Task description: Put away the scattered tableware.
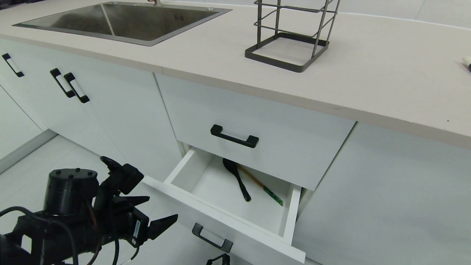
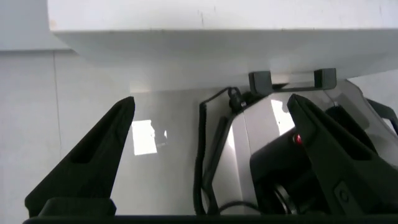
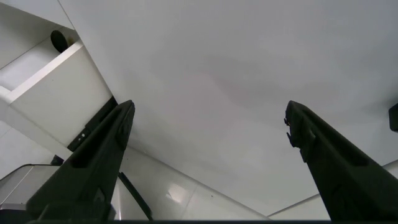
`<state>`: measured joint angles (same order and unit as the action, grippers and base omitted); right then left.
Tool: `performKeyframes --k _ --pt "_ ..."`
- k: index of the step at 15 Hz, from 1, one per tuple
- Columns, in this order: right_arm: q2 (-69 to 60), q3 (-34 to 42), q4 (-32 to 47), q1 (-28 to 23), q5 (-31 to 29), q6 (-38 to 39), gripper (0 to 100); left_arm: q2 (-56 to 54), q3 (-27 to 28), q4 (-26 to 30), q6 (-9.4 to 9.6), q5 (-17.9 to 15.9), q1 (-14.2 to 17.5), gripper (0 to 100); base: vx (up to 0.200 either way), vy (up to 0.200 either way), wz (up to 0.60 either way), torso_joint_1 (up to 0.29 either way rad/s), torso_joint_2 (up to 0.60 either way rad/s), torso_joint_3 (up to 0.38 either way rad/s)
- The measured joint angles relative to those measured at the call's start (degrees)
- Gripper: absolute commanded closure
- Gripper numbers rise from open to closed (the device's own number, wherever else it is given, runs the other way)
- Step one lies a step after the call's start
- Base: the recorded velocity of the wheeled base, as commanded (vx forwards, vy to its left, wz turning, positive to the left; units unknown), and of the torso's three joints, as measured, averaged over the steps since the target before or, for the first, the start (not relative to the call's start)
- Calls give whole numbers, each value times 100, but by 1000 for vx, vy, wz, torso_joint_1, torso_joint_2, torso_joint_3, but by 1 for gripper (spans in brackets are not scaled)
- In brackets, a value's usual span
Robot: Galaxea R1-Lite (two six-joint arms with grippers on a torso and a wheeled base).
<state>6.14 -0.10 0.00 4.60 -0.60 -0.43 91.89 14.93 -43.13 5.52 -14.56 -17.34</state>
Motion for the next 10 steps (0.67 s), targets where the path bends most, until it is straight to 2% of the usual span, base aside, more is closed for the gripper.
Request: performKeyframes --k 4,10 --pt "0 0 0 2 0 0 0 544 -5 -1008 -5 -2 9 0 0 0 0 0 0 0" --pt "0 0 0 2 -2 0 0 1122 179 -1686 -57 -2 37 0 0 0 0 0 0 0"
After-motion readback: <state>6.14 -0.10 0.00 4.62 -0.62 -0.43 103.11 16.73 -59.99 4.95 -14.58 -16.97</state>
